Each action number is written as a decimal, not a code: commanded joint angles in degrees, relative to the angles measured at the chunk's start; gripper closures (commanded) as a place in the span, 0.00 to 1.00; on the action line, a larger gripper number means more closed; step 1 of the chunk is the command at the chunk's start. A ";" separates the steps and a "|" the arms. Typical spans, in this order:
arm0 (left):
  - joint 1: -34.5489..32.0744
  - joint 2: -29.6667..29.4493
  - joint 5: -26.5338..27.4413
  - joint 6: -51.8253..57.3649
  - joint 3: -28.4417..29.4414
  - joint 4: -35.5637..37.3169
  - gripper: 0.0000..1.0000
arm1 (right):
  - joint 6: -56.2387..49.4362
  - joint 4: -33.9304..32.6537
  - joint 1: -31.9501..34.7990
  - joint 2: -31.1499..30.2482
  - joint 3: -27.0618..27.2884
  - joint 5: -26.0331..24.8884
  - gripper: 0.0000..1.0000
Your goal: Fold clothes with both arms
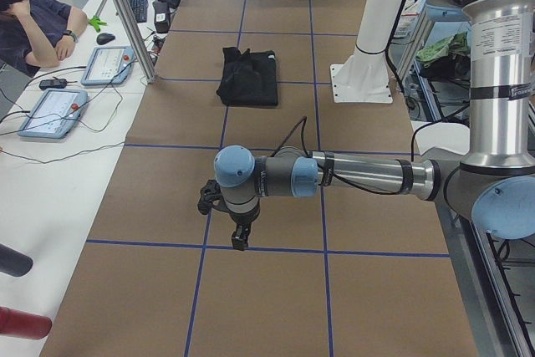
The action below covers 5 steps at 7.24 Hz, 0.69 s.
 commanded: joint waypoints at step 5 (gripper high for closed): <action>-0.18 0.81 1.71 0.16 -2.49 -0.06 0.00 | 0.15 0.00 0.00 -0.09 0.40 0.08 0.00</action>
